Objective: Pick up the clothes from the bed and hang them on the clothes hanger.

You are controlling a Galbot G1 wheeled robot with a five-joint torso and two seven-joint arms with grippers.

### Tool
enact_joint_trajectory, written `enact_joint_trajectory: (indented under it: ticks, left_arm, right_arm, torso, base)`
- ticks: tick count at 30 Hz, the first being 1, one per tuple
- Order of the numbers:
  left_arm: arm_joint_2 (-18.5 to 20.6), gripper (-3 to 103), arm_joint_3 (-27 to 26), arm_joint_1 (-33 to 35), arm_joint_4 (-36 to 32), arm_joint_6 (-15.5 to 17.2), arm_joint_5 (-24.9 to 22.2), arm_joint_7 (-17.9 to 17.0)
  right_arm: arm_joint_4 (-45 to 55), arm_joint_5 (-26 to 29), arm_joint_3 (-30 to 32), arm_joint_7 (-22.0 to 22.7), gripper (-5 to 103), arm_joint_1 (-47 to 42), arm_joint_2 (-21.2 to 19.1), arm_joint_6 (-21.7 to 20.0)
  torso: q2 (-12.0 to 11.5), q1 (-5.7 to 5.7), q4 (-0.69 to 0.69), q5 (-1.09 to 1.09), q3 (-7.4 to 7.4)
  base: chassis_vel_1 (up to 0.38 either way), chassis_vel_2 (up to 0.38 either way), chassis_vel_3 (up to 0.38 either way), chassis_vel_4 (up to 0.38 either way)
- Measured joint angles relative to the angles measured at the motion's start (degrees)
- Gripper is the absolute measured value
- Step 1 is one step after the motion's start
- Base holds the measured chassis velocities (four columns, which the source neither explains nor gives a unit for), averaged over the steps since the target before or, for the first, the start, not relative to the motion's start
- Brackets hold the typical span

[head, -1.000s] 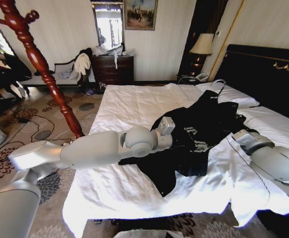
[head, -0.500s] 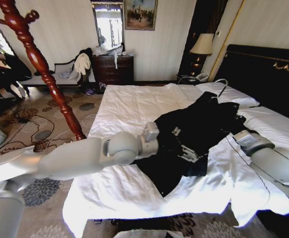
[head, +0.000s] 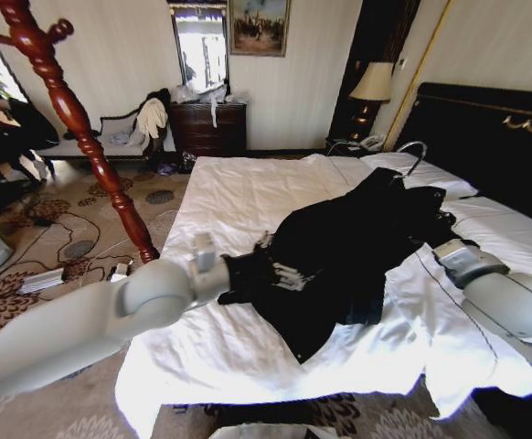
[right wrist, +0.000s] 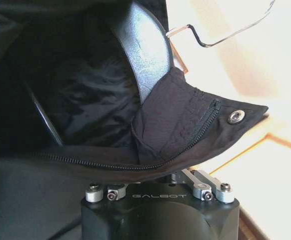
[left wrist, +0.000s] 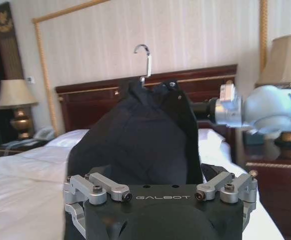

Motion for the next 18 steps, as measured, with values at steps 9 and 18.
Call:
enact_joint_trajectory:
  ticks: [9, 18]
  left_arm:
    - [4.8, 100, -19.9, 20.3, -3.4, -0.6, -1.5, 0.3]
    - [8.3, 100, -23.4, 10.4, -2.4, 0.0, -12.1, -0.4]
  right_arm:
    - [1.8, 7.3, -0.4, 1.8, 21, -0.1, 1.1, -1.6]
    - [2.5, 4.3, -0.9, 1.7, 21, -0.1, 1.9, -0.5]
  torso:
    - [0.0, 0.0, 0.0, -0.01, 0.0]
    - [0.0, 0.0, 0.0, 0.01, 0.0]
  base:
    - [0.0, 0.0, 0.0, 0.0]
    - [0.0, 0.0, 0.0, 0.0]
